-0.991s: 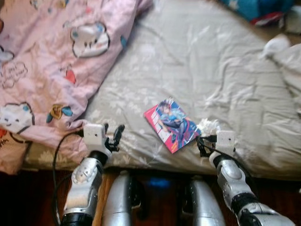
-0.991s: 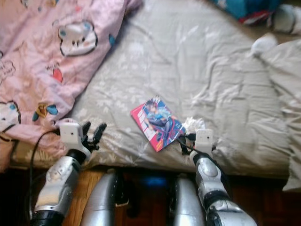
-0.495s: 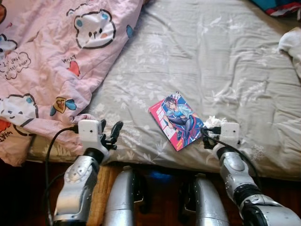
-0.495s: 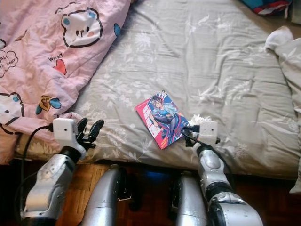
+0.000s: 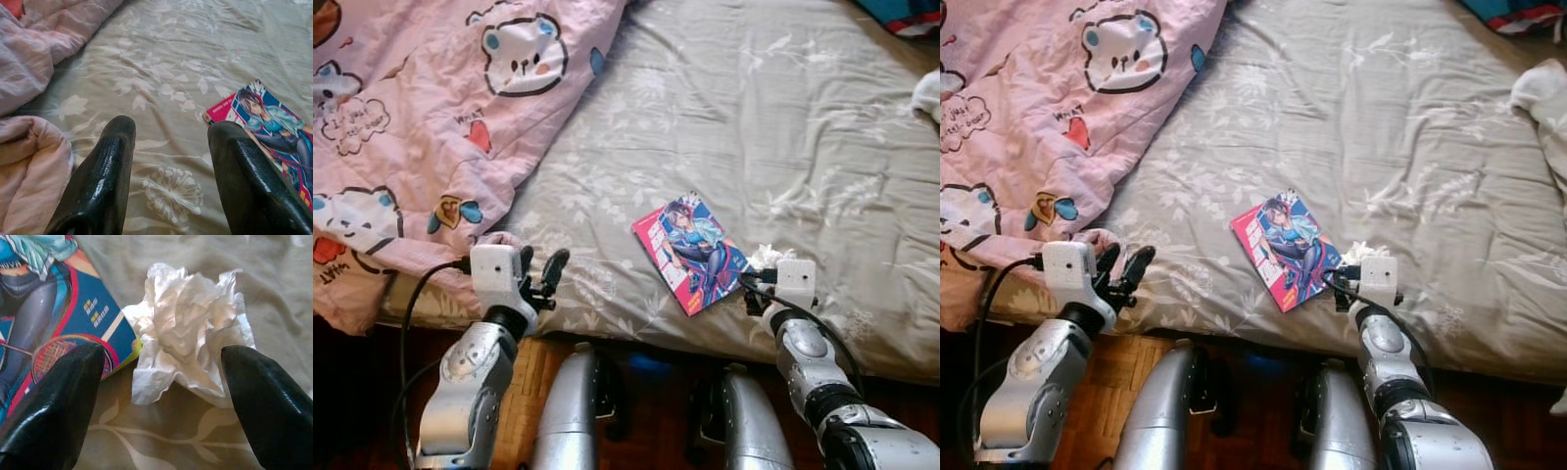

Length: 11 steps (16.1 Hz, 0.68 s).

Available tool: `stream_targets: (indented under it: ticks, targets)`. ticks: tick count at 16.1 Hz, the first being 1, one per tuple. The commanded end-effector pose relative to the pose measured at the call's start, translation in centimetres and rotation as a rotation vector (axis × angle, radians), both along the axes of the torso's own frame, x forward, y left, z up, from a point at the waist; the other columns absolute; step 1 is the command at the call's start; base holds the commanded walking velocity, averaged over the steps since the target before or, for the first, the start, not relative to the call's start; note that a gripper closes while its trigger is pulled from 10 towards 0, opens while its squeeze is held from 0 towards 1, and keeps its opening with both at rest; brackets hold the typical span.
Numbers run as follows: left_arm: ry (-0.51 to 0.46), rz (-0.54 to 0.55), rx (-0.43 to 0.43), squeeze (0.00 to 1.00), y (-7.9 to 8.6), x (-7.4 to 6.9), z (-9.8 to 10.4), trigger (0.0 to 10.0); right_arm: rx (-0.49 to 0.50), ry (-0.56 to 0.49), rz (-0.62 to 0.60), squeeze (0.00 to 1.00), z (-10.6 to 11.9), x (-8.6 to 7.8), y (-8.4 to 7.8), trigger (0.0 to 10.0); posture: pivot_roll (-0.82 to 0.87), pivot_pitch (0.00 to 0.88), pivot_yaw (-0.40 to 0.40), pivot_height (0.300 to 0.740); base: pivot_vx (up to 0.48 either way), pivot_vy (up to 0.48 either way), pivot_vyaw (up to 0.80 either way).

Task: Clean up the room

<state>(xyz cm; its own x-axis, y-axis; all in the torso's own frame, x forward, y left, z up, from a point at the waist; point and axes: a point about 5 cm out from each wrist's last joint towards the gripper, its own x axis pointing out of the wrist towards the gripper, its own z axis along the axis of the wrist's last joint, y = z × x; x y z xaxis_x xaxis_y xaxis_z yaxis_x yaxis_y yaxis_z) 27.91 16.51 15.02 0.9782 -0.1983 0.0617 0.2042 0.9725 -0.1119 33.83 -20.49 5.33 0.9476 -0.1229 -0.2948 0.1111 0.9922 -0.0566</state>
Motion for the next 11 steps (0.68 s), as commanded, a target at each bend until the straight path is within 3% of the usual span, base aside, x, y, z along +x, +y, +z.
stream_targets:
  ticks: [1,5,11]
  targets:
    - [0.034,0.001,0.012,0.0,0.3,-0.7,-0.6,10.0,-0.006,0.081,-0.009,0.0,-1.9,-1.3,-0.2,0.0,0.19,0.513,0.092,0.646,0.0,0.0,0.0]
    - [0.054,0.002,0.01,0.0,0.3,-1.3,-0.6,10.0,-0.027,0.091,0.01,0.0,-2.2,-1.5,0.1,0.0,0.18,0.517,0.09,0.646,0.0,0.0,0.0]
    - [0.074,0.008,0.012,0.0,0.5,-1.6,-1.0,10.0,-0.04,0.104,-0.031,0.0,-2.1,-1.7,-1.0,0.0,0.17,0.544,0.084,0.646,0.0,0.0,0.0]
